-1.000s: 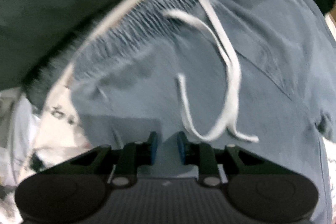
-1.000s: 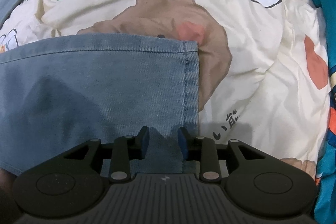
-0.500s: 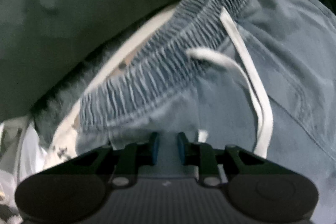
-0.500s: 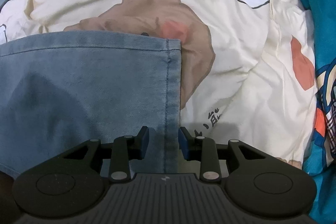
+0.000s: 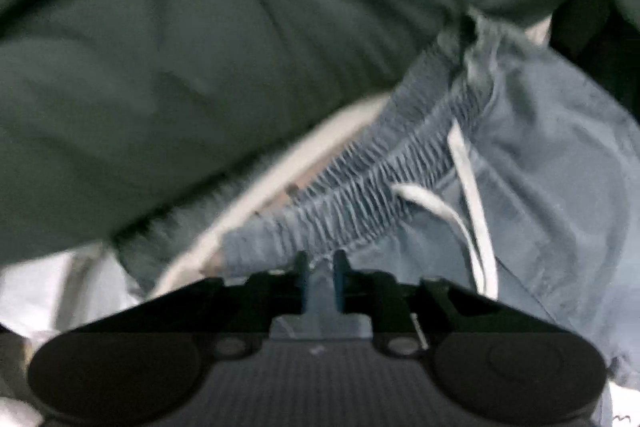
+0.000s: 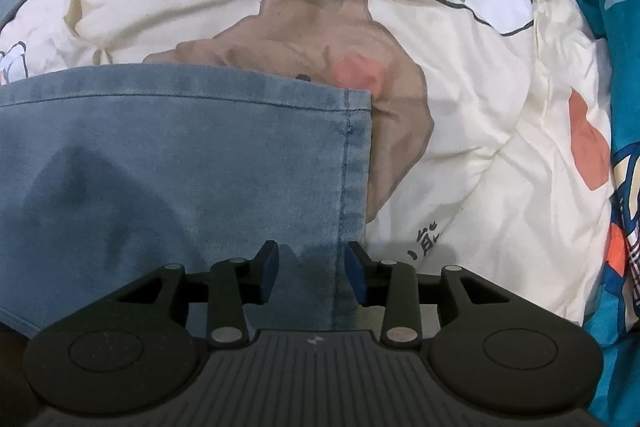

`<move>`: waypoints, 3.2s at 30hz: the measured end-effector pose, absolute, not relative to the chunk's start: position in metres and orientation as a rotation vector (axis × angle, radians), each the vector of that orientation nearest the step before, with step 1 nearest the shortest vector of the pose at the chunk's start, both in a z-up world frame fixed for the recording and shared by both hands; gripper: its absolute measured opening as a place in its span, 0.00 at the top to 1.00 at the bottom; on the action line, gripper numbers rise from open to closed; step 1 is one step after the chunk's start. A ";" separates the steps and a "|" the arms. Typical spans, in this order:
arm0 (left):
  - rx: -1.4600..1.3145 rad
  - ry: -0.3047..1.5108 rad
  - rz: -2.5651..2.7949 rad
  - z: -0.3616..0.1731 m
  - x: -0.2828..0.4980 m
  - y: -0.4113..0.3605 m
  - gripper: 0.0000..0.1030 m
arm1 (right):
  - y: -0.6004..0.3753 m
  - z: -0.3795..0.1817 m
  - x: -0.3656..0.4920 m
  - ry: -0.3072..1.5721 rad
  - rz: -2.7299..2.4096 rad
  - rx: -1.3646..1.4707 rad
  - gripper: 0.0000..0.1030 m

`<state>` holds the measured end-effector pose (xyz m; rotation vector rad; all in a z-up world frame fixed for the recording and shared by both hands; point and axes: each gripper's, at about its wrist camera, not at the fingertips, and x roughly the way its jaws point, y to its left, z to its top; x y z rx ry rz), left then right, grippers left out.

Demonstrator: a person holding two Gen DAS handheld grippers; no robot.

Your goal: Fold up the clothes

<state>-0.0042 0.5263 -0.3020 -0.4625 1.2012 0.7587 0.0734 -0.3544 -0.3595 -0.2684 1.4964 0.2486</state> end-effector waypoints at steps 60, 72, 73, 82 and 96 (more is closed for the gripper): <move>-0.321 1.182 0.487 -0.293 0.072 0.359 0.78 | -0.351 -0.358 0.109 1.442 0.326 -0.145 0.53; -0.349 1.187 0.439 -0.336 0.140 0.322 0.90 | -0.336 -0.364 0.121 1.424 0.334 -0.179 0.53; -0.343 1.193 0.444 -0.339 0.144 0.322 0.90 | -0.335 -0.364 0.123 1.420 0.333 -0.179 0.53; -0.314 1.200 0.498 -0.355 0.172 0.339 0.90 | -0.303 -0.362 0.145 1.388 0.386 -0.241 0.53; -0.385 1.115 0.610 -0.343 0.168 0.403 0.93 | -0.253 -0.346 0.186 1.308 0.421 -0.223 0.52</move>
